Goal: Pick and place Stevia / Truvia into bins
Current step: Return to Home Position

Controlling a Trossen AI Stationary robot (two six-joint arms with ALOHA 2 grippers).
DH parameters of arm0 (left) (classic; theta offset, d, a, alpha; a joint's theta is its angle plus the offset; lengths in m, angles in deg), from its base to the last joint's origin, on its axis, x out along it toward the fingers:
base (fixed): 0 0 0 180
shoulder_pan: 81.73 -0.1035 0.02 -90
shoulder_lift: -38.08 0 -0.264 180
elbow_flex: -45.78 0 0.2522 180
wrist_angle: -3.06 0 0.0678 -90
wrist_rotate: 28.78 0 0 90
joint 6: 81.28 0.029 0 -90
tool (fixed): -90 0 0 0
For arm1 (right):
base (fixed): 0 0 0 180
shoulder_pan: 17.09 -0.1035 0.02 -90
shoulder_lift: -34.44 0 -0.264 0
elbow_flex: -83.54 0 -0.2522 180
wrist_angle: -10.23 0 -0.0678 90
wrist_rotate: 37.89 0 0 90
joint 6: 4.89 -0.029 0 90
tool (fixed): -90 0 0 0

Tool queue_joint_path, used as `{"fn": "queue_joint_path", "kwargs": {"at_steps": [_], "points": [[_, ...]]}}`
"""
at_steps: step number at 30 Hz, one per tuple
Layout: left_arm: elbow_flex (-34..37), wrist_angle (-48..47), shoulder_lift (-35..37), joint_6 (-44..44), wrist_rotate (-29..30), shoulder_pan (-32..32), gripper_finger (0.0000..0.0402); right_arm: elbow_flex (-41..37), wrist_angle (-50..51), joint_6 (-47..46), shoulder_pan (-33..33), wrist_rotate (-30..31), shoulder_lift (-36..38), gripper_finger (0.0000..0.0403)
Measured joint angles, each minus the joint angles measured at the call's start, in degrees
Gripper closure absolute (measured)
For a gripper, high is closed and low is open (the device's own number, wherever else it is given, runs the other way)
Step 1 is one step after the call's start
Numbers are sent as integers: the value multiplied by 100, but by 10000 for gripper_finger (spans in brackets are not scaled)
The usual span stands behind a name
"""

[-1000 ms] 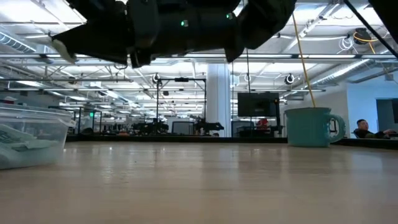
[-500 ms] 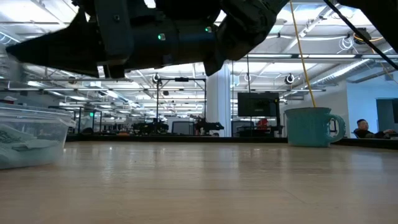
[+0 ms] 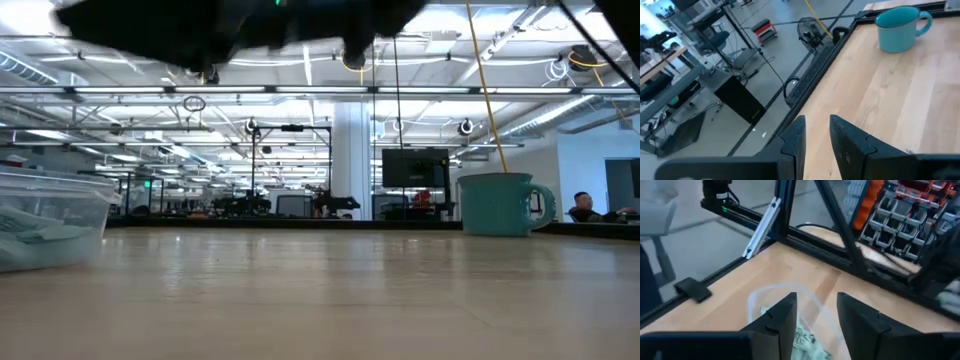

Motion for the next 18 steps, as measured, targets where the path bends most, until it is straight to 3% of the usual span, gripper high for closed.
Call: {"fn": "queue_joint_path", "kwargs": {"at_steps": [4, 10, 13, 18], "points": [[0, -744, 401, -161, -8, 173, 307, 15, 1723, 143, -3, 179, 828, 276], [0, -2212, 1251, -1245, -364, 431, 307, 9, 4349, -903, -2, 1244, 2101, 284], [0, -2761, 1623, -1533, -802, 489, 307, 8, 4966, -1185, 7, 1443, 2611, 282], [-2, -3395, 2206, -1662, -1549, 514, 307, 4, 5079, -1630, 0, 1477, 3329, 280]]}}
